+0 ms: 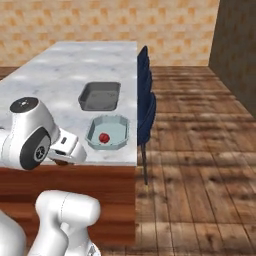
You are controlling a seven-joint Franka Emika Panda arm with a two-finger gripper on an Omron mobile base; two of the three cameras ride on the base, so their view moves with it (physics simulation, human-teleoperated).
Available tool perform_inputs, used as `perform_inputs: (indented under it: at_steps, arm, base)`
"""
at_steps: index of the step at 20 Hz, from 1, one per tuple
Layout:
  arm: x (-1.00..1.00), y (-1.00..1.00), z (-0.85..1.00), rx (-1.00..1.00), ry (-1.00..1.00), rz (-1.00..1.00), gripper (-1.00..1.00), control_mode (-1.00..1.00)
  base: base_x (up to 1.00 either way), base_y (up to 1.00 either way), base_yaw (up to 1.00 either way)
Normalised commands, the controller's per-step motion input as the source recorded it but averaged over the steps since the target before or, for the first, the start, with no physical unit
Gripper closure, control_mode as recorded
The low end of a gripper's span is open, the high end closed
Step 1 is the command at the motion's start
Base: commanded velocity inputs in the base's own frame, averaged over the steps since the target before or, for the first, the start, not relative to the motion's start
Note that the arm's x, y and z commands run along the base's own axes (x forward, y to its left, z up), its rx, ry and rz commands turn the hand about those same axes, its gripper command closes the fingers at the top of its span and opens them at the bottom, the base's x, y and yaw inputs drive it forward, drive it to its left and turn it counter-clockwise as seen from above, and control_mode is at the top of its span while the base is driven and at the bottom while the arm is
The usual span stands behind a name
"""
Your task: Place the cold items (bell pepper and pear) from the fridge in one tupperware on the dining counter. Place the warm items (kebab skewer and hot dog) in the stove area in another tupperware.
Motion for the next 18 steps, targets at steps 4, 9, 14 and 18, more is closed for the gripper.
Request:
perform_inputs:
  at_steps: [4, 9, 14, 18]
  arm:
    - [0.0, 0.0, 0.0, 0.0, 0.0, 0.0, 1.0, 1.0]
    - [0.0, 0.0, 0.0, 0.0, 0.0, 0.0, 1.0, 1.0]
    - [0.35, 0.0, 0.0, 0.0, 0.02, 0.03, 1.0, -1.0]
    - [0.98, -0.07, 0.0, 0.01, 0.07, 0.15, 1.0, -1.0]
  base:
    - [0.79, -0.07, 0.08]
    - [0.62, 0.0, 0.08]
    - [0.2, 0.1, 0.0]
    - [0.0, 0.0, 0.0]
